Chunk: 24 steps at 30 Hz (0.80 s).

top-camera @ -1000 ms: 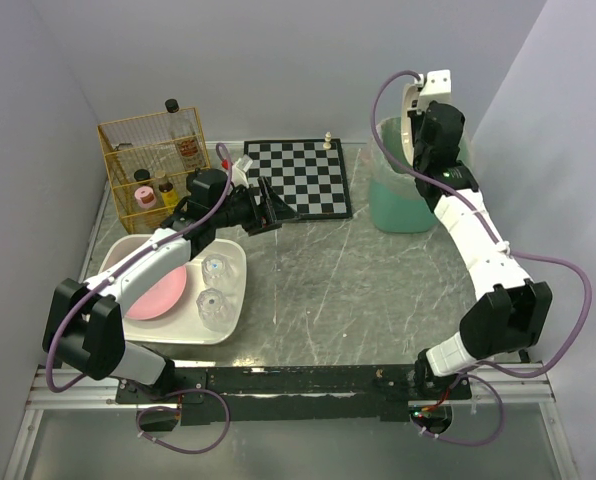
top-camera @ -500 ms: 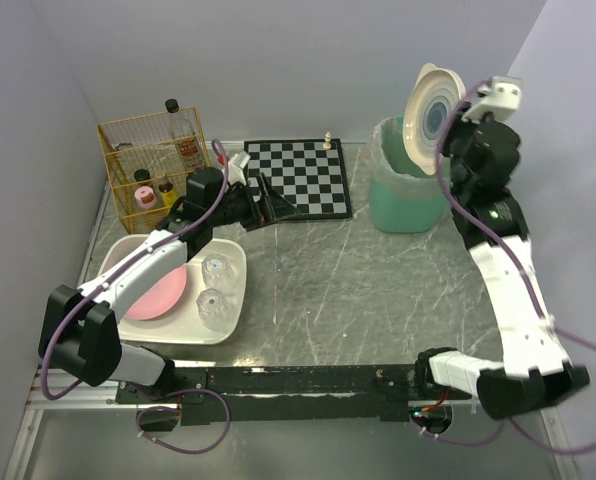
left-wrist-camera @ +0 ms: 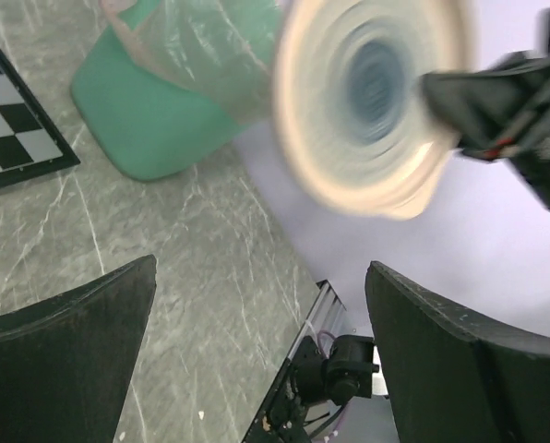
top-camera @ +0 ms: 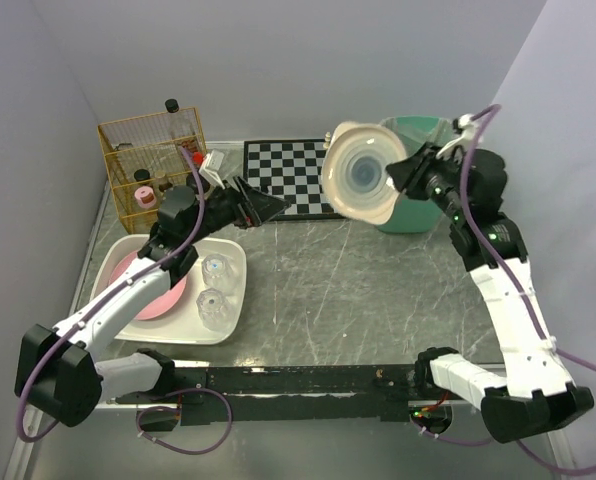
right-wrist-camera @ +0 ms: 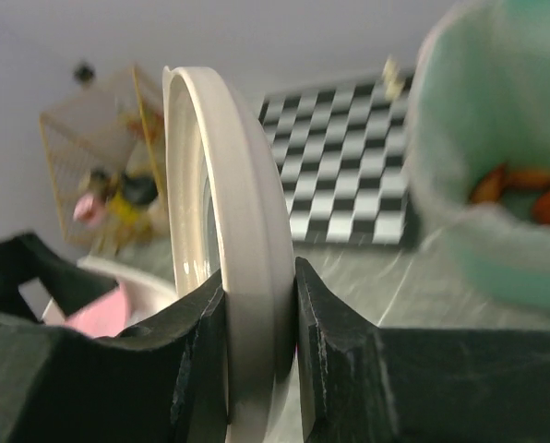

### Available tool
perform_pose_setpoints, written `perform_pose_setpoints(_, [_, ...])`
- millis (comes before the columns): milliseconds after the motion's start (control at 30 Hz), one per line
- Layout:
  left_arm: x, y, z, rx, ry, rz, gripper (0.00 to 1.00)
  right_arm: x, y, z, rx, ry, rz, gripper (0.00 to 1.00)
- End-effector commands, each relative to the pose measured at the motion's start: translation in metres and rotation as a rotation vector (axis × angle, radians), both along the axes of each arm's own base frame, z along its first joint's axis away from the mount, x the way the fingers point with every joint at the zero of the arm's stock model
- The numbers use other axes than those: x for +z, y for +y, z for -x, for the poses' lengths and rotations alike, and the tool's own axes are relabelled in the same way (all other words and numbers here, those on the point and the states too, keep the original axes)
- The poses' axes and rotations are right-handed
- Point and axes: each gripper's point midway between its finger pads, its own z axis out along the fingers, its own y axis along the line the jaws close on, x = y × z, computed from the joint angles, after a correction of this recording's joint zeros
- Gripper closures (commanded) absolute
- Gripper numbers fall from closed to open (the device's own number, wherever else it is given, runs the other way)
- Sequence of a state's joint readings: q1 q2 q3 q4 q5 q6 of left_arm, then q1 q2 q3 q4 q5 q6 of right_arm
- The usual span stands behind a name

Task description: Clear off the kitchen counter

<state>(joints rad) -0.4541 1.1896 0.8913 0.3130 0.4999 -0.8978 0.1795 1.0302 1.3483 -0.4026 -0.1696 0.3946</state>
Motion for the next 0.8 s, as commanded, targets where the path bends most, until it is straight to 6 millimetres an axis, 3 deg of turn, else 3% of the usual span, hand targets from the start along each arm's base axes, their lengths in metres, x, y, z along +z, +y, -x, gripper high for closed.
perform_pose_setpoints(0, [0.031, 0.002, 0.010, -0.017, -0.123, 0.099, 0.01, 0.024, 0.043, 0.015, 0.235, -0.054, -0.167, 1.00])
perform_pose_setpoints(267, [0.017, -0.002, 0.008, -0.008, -0.104, 0.058, 0.01, 0.007, 0.079, 0.027, 0.470, 0.011, -0.255, 1.00])
perform_pose_setpoints(700, [0.021, -0.017, 0.012, -0.018, -0.114, 0.020, 0.01, -0.009, 0.096, 0.028, 0.590, 0.083, -0.334, 1.00])
perform_pose_setpoints(767, [0.022, -0.018, 0.014, -0.007, -0.118, 0.016, 0.06, -0.011, 0.097, 0.028, 0.590, 0.094, -0.341, 1.00])
